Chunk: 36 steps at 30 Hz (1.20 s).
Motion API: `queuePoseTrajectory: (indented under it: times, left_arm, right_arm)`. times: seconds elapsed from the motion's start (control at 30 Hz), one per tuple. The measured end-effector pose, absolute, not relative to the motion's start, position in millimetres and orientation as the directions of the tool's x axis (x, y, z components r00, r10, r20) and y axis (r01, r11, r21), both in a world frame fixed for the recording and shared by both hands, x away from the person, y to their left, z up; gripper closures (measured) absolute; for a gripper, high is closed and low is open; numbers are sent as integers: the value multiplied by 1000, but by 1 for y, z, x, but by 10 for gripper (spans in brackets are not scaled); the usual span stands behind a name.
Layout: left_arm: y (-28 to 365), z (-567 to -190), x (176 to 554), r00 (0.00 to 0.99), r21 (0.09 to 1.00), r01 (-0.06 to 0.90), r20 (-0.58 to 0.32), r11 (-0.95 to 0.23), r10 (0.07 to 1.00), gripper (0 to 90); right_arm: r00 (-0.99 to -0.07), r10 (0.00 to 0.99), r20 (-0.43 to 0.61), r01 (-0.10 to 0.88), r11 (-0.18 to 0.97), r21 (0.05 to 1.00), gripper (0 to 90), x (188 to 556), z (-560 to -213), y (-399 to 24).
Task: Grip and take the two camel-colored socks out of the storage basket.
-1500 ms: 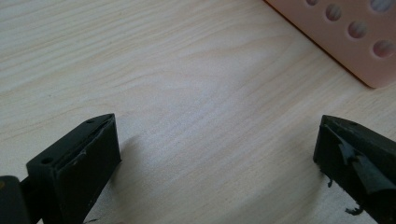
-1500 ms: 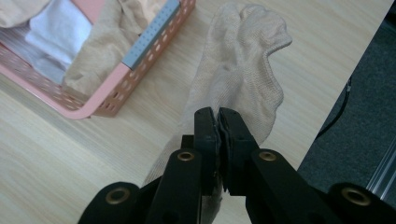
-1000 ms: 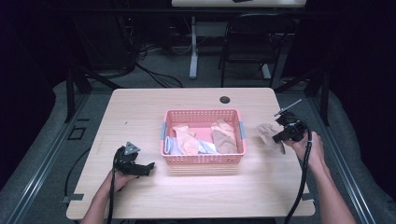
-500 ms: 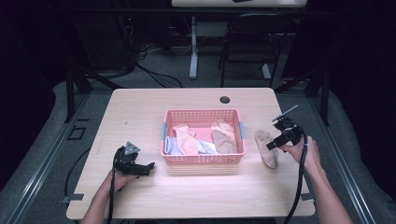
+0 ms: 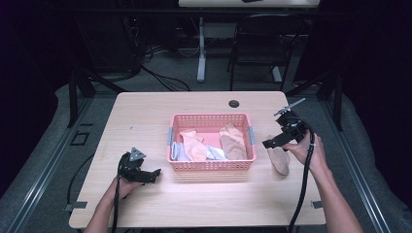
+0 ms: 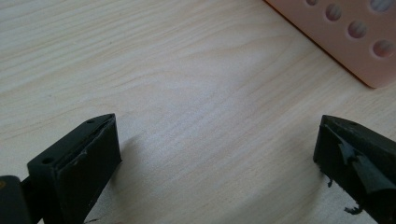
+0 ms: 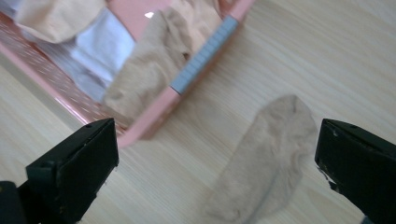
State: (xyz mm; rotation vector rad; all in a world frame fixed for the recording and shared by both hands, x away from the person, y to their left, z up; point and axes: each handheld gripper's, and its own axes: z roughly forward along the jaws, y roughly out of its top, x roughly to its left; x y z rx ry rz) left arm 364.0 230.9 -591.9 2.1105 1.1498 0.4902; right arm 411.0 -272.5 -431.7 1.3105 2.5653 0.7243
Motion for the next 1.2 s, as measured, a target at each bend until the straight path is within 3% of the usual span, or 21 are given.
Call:
queuePoseTrajectory:
  times: [0.23,0.43,0.77,1.2]
  left_arm:
    - [231,-592,364,540,713,588,6,-383,842,3]
    - [231,-592,364,540,712,588,6,-383,841,3]
    - [231,-592,364,541,712,589,6,-383,841,3]
    - [231,-592,364,541,712,588,5,-383,841,3]
  right_arm:
    - [-668,744,24,634,551,543,0,415,-415,-234]
    - [-721,693,19,596,605,527,0,425,-418,-204]
    - [-761,647,54,582,643,498,0,442,-442,-166]
    - [-752,652,95,630,669,394,4,464,-486,-153]
